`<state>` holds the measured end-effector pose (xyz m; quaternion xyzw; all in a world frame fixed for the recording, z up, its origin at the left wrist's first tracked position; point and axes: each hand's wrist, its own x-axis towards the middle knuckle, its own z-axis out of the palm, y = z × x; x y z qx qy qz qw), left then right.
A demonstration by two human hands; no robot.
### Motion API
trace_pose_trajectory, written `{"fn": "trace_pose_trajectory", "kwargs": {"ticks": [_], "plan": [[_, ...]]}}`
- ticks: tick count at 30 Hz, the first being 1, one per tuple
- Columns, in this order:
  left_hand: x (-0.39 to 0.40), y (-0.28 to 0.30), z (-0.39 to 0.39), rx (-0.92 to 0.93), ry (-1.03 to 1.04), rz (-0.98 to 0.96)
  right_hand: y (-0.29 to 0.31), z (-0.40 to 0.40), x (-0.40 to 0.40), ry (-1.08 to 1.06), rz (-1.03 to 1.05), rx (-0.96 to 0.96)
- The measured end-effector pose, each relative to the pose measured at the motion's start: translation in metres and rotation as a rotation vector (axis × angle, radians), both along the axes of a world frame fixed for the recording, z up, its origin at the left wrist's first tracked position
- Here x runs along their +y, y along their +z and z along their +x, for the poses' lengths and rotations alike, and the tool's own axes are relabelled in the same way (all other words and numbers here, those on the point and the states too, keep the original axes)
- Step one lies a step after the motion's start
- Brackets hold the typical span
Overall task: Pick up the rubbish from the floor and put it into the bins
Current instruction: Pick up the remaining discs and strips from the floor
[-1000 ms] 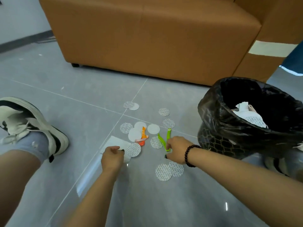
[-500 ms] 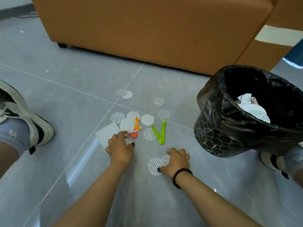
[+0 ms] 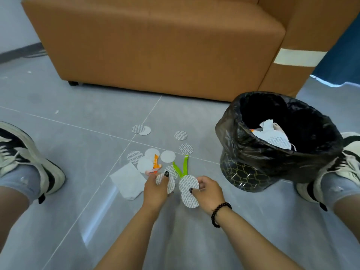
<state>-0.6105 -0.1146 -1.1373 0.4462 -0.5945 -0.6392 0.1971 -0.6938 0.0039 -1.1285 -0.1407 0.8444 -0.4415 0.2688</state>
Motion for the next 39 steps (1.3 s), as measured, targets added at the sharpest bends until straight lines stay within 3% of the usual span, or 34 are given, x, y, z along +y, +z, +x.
{"fn": "trace_pose_trajectory", "kwargs": {"ticks": [5,13,20,26,32,39], "plan": [[0.017,0.051,-0.013,0.155,-0.066,0.215,0.052,-0.012,0.008,-0.064,-0.185,0.050],[0.072,0.114,-0.026,0.222,-0.189,0.201,0.113,-0.003,0.045,-0.142,-0.251,0.141],[0.125,0.149,-0.033,0.239,-0.247,0.012,0.192,-0.027,0.095,-0.009,-0.058,0.394],[0.147,0.154,-0.040,0.213,-0.316,0.036,0.246,-0.068,0.150,0.009,0.044,0.572],[0.139,0.119,-0.040,0.103,-0.293,0.083,0.239,-0.138,0.146,-0.137,0.089,0.597],[0.101,0.089,-0.040,0.030,-0.209,0.157,0.221,-0.167,0.087,0.117,0.419,0.617]]}}
